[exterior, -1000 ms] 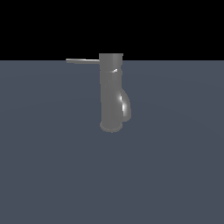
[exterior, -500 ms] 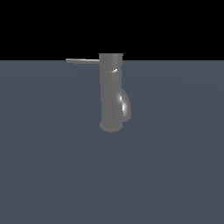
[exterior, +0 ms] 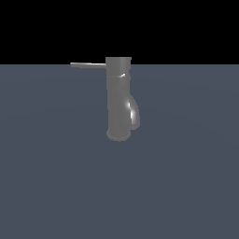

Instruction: Turn on the faucet by rotating a designated handle.

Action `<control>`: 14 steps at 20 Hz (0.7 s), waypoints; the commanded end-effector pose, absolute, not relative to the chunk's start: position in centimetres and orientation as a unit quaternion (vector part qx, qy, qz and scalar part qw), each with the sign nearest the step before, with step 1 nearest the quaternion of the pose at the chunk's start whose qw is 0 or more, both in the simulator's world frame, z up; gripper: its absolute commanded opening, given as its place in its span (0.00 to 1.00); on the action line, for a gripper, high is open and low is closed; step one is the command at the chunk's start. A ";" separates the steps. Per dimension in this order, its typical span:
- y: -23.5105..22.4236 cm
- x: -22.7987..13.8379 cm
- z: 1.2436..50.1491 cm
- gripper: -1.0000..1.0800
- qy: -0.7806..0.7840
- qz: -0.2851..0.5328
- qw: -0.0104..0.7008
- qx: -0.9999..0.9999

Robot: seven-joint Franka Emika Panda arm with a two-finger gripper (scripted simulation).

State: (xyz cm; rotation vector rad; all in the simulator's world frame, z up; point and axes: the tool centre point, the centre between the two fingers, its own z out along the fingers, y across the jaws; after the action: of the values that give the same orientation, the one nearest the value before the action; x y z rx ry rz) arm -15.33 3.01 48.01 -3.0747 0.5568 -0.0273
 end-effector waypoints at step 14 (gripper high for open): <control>6.2 -7.0 43.4 0.00 0.354 0.006 0.022 -0.935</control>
State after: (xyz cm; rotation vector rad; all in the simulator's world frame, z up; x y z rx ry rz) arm -7.76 5.87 43.91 -2.9173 1.0444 0.0157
